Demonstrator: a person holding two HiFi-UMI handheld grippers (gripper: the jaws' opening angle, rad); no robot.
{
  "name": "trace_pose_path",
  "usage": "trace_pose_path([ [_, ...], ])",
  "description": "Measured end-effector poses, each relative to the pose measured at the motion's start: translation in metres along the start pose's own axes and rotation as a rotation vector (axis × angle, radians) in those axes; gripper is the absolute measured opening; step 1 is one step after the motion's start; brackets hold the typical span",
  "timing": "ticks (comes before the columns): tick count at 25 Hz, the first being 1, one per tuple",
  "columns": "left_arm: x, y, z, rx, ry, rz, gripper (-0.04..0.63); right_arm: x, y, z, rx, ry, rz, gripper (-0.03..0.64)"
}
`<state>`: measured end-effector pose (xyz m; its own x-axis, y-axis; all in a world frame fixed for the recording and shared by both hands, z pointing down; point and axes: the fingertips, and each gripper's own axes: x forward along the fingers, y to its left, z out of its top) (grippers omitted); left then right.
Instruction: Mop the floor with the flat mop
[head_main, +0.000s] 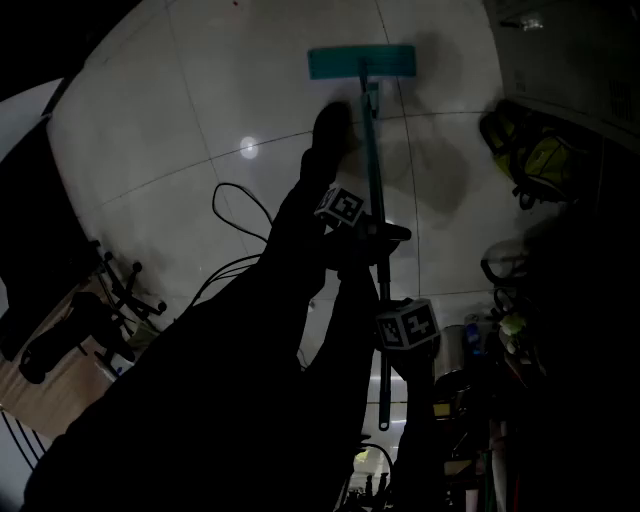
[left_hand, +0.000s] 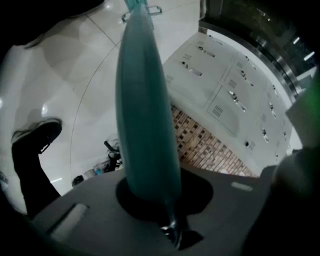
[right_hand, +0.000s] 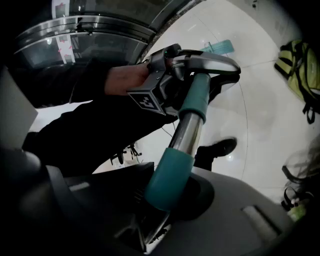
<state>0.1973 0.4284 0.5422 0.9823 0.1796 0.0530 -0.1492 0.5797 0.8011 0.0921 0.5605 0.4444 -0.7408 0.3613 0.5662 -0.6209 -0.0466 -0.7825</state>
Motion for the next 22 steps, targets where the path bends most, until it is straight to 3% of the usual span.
trace_pose_path([
  [5, -0.020, -0.048, 0.061, 0.019, -0.020, -0.029, 0.037, -0.021, 0.008, 0.076, 0.010, -0.027, -0.016, 0.104],
  [17, -0.111, -0.183, 0.281, 0.101, -0.070, -0.075, 0.041, -0.063, 0.017, 0.331, -0.021, -0.057, -0.039, 0.104],
  [22, -0.135, -0.215, 0.347, 0.148, -0.082, -0.064, 0.046, -0.070, 0.015, 0.407, -0.031, -0.084, -0.049, 0.103],
])
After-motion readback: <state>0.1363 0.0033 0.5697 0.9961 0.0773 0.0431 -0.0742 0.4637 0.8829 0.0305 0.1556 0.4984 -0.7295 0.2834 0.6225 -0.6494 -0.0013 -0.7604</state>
